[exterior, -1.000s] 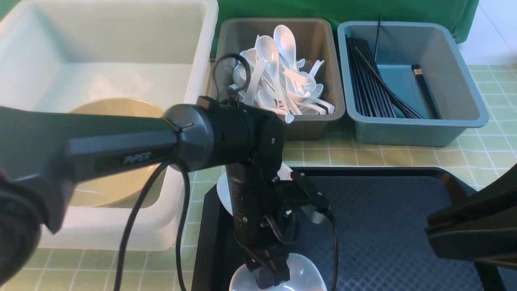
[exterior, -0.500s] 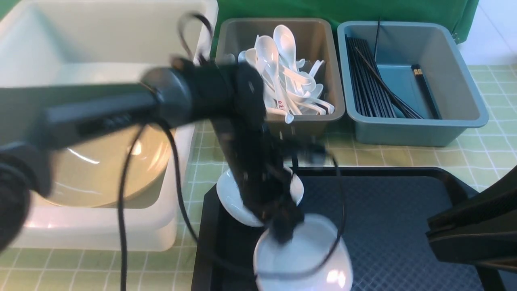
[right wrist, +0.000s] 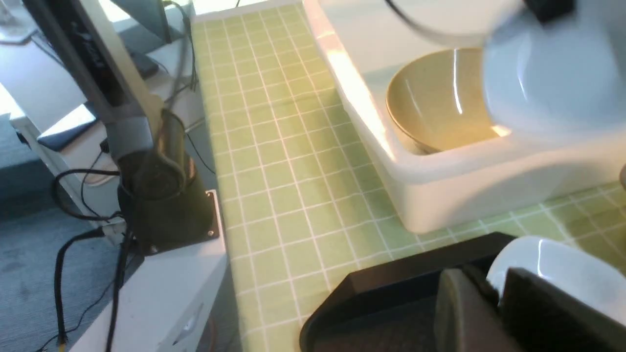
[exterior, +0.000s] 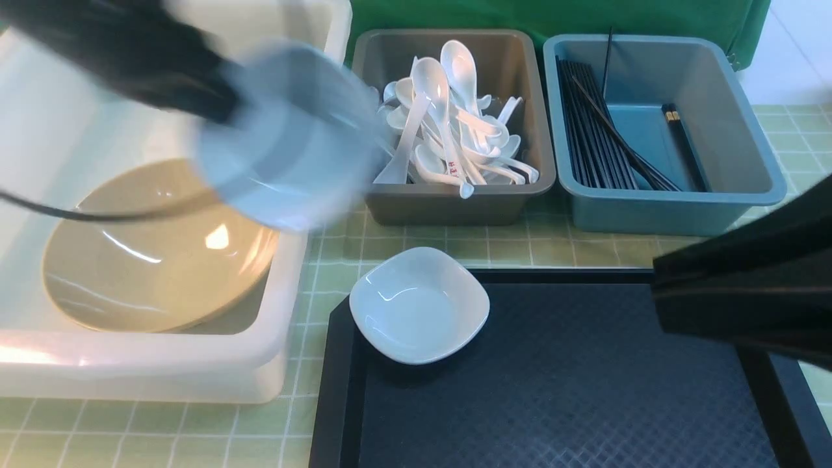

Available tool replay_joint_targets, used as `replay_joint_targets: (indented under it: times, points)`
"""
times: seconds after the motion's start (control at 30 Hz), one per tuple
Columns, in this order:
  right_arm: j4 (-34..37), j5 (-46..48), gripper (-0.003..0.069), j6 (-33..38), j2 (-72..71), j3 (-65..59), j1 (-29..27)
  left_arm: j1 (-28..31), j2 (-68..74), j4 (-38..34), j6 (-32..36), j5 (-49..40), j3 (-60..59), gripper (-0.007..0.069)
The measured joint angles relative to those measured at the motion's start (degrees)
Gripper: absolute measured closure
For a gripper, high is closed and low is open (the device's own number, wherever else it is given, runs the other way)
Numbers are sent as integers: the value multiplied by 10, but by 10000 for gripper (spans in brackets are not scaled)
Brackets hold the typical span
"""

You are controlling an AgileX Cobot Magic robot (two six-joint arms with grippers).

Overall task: On green table put chopsticks spoon bowls plates into blue grey white boxes.
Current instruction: 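Place the white bowl into the white bin with the other dishes with the left gripper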

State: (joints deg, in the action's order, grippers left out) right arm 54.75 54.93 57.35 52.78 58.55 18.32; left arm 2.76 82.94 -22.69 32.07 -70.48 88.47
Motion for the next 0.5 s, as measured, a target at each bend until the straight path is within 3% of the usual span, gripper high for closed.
replay_joint_targets:
  times: [0.07,0.1,0.13,0.2,0.3,0.5]
  points:
    - [1,8,542,1,11,14,0,60,-22,0,-1,-2,-6,609]
    - [3,17,542,1,26,35,0,117,-42,-1,-10,-4,-16,609]
    - [4,19,542,0,28,41,0,132,-47,-1,-11,-4,-19,609]
    - [5,27,542,-3,53,73,8,220,-72,-21,-81,13,-48,609]
    - [5,25,542,-4,67,95,35,266,-75,-60,-141,48,-79,609]
    - [-18,4,561,-12,82,100,106,307,-42,-60,-200,100,-134,609]
